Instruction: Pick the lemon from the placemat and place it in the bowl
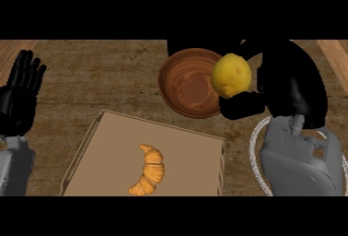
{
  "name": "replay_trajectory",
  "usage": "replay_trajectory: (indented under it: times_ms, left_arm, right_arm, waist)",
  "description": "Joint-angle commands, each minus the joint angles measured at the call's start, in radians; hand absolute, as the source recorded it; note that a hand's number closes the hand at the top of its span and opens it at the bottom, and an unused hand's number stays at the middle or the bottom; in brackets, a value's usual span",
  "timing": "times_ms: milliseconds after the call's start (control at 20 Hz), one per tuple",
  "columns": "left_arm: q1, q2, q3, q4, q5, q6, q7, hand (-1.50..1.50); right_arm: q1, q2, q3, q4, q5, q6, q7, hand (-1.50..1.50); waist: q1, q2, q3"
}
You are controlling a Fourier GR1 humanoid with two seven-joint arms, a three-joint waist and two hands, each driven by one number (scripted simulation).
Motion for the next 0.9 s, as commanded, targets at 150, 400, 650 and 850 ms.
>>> replay_trajectory:
  times_ms: [150, 400, 650, 850]
  left_arm:
    - [0.003, -0.018, -0.020, -0.062, -0.001, 0.019, 0.064, 0.00]
    - [0.032, -0.022, -0.009, 0.001, -0.016, 0.000, -0.041, 0.00]
    - [-0.034, 0.004, -0.004, -0.042, -0.011, 0.028, 0.078, 0.00]
    - [-0.030, -0.015, -0.010, -0.002, -0.011, 0.013, 0.021, 0.00]
  right_arm:
    - [-0.090, 0.004, 0.034, 0.386, -0.014, -0.254, 0.017, 1.50]
    - [-0.125, 0.005, 0.013, 0.596, 0.064, -0.316, -0.046, 1.50]
    - [-0.062, 0.005, 0.023, 0.712, -0.008, -0.542, 0.028, -1.50]
    - [-0.067, 0.005, -0.049, 0.834, -0.106, -0.721, -0.154, -1.50]
  waist:
    - [0.012, 0.003, 0.002]
    - [0.000, 0.004, 0.001]
    - [0.004, 0.003, 0.002]
    - [0.005, 0.009, 0.002]
